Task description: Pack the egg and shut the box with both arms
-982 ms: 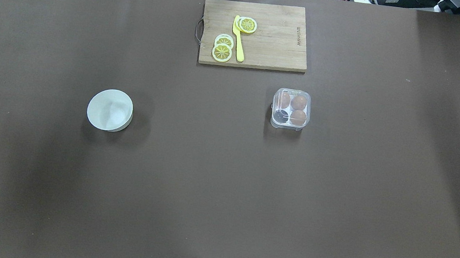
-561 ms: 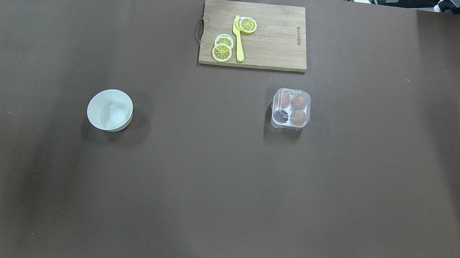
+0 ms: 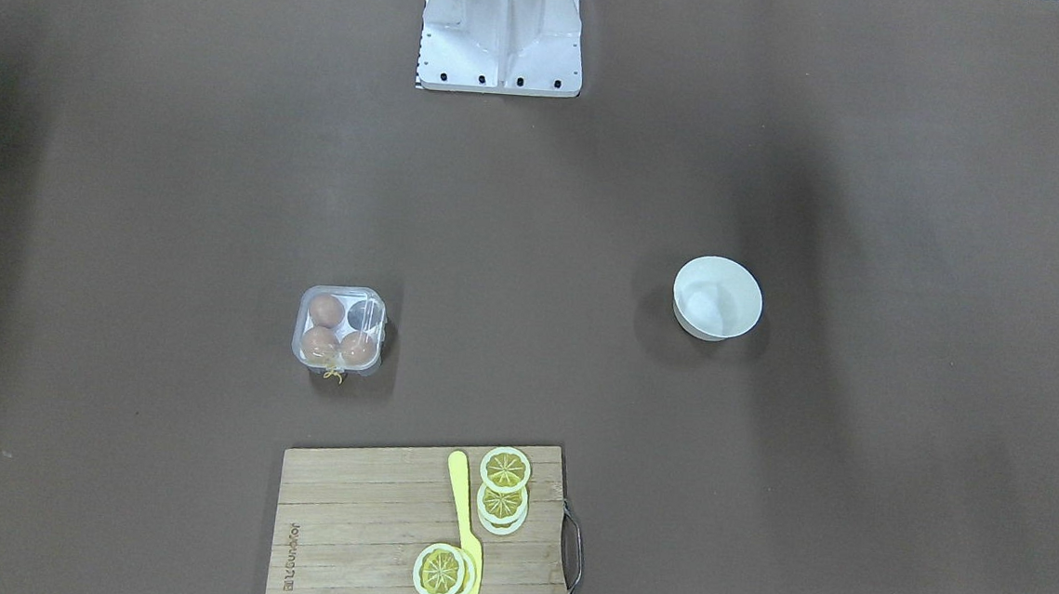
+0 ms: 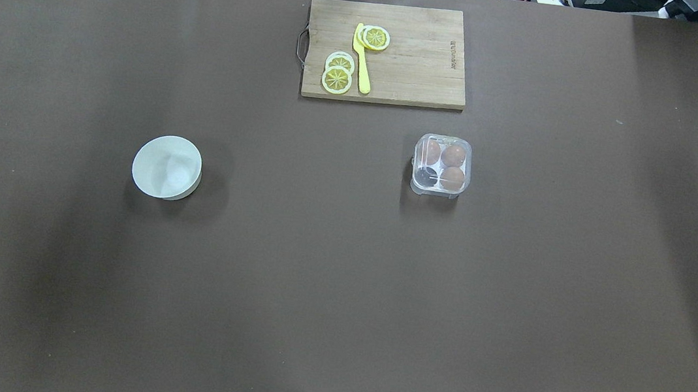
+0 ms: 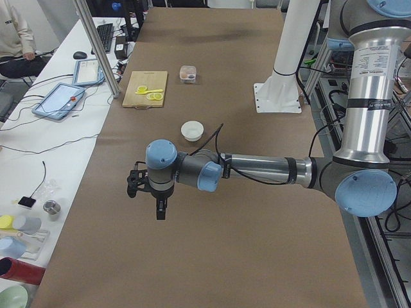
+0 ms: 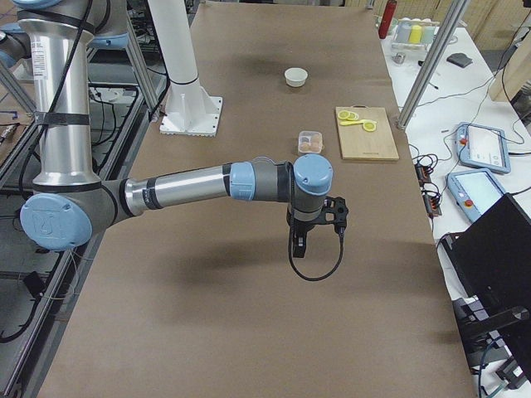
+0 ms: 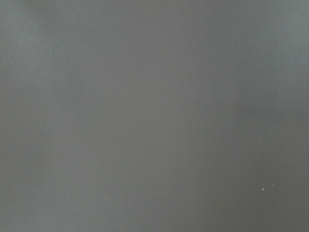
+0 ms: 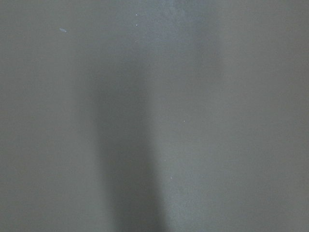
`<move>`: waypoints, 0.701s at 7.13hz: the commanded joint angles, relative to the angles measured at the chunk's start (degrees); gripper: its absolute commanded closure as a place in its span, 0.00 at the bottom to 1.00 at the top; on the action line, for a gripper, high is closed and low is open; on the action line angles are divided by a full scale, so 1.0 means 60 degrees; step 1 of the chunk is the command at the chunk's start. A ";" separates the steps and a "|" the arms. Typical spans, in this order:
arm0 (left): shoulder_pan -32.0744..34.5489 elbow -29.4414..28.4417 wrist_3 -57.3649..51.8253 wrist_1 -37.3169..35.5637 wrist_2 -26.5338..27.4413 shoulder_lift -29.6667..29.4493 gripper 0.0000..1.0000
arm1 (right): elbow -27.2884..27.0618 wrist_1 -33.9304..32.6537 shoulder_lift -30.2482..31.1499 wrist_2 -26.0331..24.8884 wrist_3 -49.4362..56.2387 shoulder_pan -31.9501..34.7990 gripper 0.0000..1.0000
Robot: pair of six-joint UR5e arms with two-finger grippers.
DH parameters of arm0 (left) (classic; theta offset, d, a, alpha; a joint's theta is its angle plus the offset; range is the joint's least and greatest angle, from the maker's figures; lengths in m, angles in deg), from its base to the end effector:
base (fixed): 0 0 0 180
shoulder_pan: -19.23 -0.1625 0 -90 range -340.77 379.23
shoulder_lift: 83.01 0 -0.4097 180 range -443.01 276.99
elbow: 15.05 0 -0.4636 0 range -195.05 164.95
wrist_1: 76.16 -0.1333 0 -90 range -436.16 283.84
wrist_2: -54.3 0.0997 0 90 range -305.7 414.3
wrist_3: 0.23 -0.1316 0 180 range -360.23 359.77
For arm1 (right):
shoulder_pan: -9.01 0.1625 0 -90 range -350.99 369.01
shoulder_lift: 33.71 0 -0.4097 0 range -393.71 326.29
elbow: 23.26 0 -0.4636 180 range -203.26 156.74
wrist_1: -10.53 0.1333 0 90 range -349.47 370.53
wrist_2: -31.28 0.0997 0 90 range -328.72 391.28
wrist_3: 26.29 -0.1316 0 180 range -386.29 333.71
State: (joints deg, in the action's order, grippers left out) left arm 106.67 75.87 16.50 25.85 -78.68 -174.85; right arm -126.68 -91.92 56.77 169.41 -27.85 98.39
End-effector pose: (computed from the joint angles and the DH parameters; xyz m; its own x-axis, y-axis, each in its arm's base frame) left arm -0.0169 -0.5985 0.6173 0.7049 -0.0805 -0.7047 0.1668 0.9845 0.0544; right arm 0.0294 -0.5492 0.5554 0.6674 0.0136 0.7446 -0.0074 0.9999 -0.0117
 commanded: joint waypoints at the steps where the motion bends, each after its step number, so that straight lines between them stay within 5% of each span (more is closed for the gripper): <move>1: -0.0012 -0.0008 -0.0006 0.0006 0.0000 -0.0030 0.02 | -0.0019 0.0010 0.0008 0.0021 0.0011 0.0001 0.00; 5: -0.0012 0.0007 0.0009 -0.0008 0.0000 -0.0060 0.02 | -0.0063 0.0010 0.0023 0.0138 0.0011 0.0001 0.00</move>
